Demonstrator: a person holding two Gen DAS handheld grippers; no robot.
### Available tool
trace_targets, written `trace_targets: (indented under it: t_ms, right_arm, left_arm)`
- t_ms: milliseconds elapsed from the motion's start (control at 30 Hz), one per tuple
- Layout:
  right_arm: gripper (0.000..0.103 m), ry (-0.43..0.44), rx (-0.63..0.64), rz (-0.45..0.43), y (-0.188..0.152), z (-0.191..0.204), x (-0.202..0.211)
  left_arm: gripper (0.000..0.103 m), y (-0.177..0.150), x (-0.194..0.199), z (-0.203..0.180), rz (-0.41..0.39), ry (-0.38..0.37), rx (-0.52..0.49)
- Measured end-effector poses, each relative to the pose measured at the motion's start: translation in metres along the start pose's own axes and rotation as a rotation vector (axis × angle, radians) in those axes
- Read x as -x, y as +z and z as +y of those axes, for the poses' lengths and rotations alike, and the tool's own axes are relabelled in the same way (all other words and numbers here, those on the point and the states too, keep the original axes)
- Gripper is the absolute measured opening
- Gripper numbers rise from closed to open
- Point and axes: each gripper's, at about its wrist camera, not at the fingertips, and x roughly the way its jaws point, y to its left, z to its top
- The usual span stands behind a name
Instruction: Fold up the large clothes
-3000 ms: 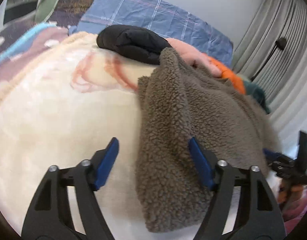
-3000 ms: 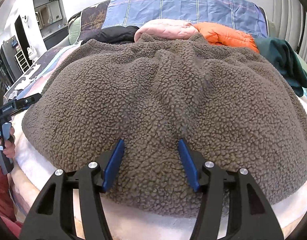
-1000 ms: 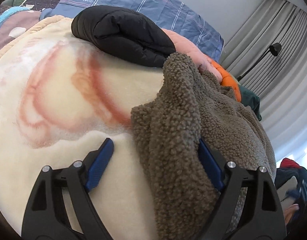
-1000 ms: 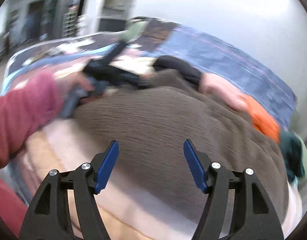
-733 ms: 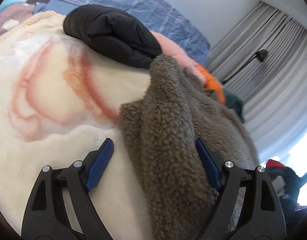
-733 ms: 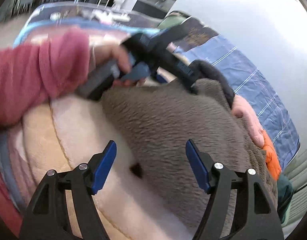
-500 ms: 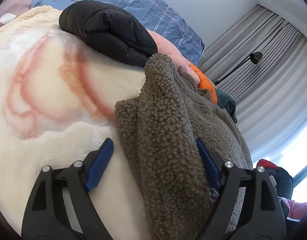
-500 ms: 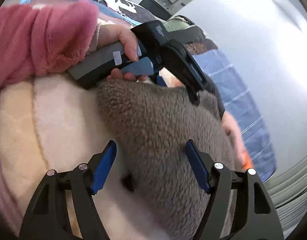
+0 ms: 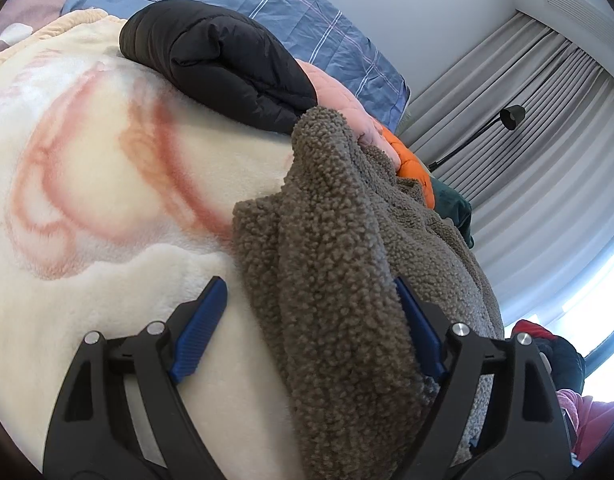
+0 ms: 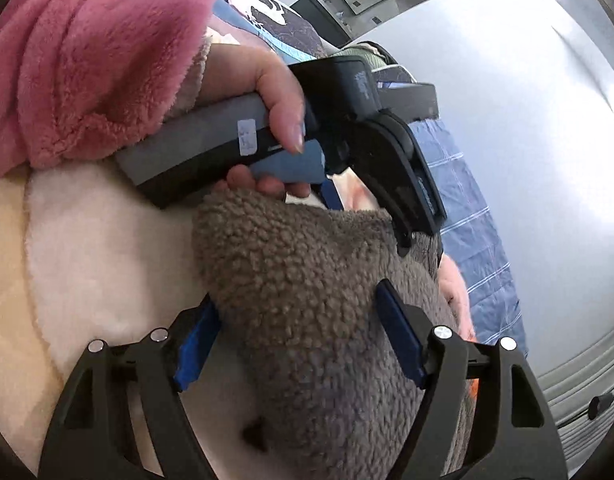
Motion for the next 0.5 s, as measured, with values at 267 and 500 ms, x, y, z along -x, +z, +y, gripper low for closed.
trace_targets:
  t_ms: [267,500]
  right_arm:
    - [0.066,0.033,-0.085,-0.005,0.007,-0.001,-0.021]
    - [0.043,0.13,-0.327,-0.05,0.005,-0.045,-0.008]
  left_arm:
    - [0.087,0.003,-0.009,0.001,0.034,0.006,0.004]
    - [0.032,0.023,-0.011,-0.013,0.081,-0.047,0.031]
